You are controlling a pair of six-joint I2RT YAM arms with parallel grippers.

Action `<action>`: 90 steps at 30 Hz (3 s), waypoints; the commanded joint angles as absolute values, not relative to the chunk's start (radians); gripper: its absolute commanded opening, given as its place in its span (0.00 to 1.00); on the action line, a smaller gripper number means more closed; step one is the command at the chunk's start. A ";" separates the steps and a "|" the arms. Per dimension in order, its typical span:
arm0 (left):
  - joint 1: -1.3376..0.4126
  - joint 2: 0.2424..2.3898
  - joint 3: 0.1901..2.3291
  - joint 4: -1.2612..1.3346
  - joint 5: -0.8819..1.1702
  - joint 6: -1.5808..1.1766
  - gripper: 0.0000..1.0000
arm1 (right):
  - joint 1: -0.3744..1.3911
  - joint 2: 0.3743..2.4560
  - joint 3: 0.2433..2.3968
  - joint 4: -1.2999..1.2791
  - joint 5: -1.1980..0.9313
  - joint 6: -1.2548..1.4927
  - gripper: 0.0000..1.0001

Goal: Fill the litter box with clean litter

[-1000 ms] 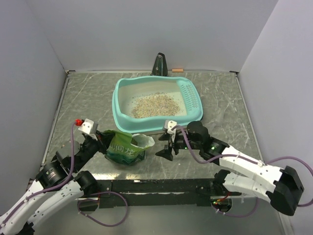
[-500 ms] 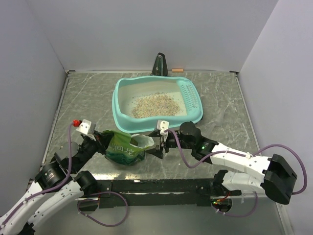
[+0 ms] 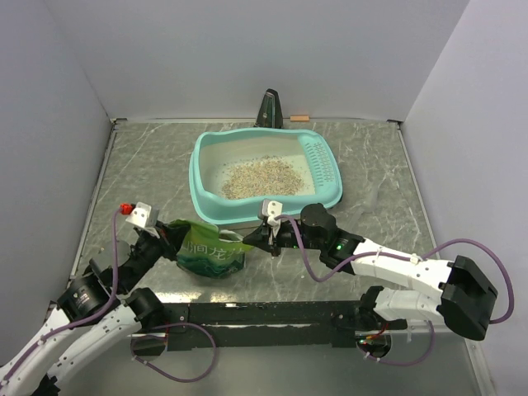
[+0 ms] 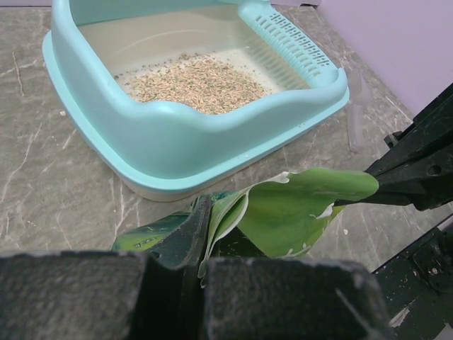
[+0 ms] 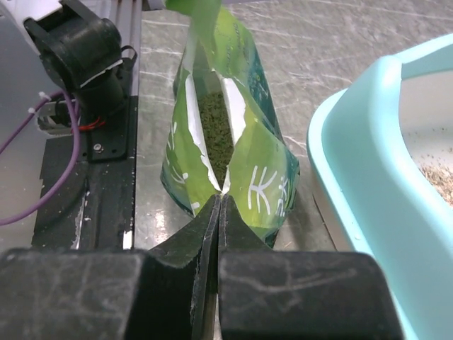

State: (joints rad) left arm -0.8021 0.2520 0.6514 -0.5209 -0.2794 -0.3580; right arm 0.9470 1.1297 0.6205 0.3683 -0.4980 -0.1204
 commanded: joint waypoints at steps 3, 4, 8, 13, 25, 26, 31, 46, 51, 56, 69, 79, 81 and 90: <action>-0.799 0.253 0.703 -0.373 -0.171 -0.376 0.01 | 0.917 0.934 0.653 0.264 -0.413 -0.153 0.00; -0.799 0.265 0.704 -0.348 -0.117 -0.376 0.01 | 0.898 0.914 0.687 0.227 -0.425 -0.158 0.00; -0.799 0.346 0.716 -0.278 0.018 -0.359 0.01 | 0.754 0.871 0.808 0.003 -0.495 -0.179 0.00; -0.799 0.477 0.726 -0.222 0.117 -0.325 0.01 | 0.693 0.870 0.902 -0.231 -0.578 -0.222 0.00; -0.799 0.453 0.537 -0.097 0.268 -0.446 0.24 | 0.693 0.720 0.704 -0.287 -0.617 -0.170 0.42; -0.799 0.451 0.537 -0.095 0.285 -0.448 0.27 | 0.692 0.716 0.698 -0.281 -0.603 -0.158 0.47; -0.799 0.454 0.520 -0.101 0.331 -0.472 0.38 | 0.692 0.660 0.644 -0.215 -0.537 -0.081 0.59; -0.799 0.485 0.474 -0.032 0.348 -0.514 0.01 | 0.690 0.436 0.405 -0.031 -0.468 0.104 0.61; -0.799 0.454 0.520 -0.121 0.307 -0.477 0.01 | 0.692 0.410 0.382 -0.009 -0.482 0.101 0.61; -0.798 0.445 0.618 -0.270 0.299 -0.404 0.01 | 0.692 0.420 0.333 0.125 -0.512 0.087 0.62; -0.799 0.417 0.660 -0.364 0.341 -0.291 0.01 | 0.690 0.610 0.364 0.279 -0.785 0.009 0.61; -0.799 0.373 0.641 -0.354 0.350 -0.288 0.01 | 0.690 0.494 0.261 0.439 -0.778 0.109 0.46; -0.799 0.374 0.641 -0.354 0.347 -0.293 0.01 | 0.687 0.491 0.252 0.433 -0.767 0.121 0.40; -0.799 0.382 0.641 -0.348 0.354 -0.307 0.01 | 0.689 0.580 0.161 0.615 -0.770 0.235 0.36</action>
State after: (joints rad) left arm -0.8001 0.3889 0.6064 -0.4225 0.3386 -0.3008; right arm 0.6880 0.5438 0.2005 0.4644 -0.7494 0.1699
